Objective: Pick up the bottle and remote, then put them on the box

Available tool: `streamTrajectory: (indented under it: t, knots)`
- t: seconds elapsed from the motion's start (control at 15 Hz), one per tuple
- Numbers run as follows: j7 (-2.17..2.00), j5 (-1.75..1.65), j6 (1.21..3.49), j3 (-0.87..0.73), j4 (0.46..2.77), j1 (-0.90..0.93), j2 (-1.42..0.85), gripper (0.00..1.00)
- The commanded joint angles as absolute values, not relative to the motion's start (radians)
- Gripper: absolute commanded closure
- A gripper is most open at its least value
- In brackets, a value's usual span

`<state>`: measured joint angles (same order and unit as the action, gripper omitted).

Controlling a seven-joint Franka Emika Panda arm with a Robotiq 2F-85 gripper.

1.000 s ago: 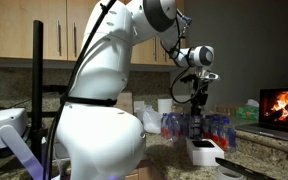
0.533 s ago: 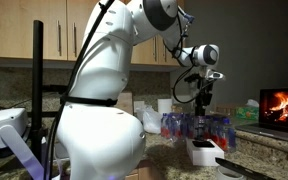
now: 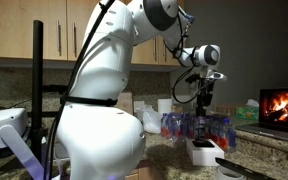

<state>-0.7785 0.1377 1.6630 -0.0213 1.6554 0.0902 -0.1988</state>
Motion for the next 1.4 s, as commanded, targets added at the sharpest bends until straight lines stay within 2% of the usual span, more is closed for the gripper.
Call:
streamTrajectory:
  t: [0.0, 1.33]
  knots:
    - [-0.809, 0.175, 1.663, -0.018, 1.67, 0.073, -0.185, 0.69]
    - [-0.845, 0.178, 1.67, -0.024, 1.67, 0.069, -0.193, 0.69]
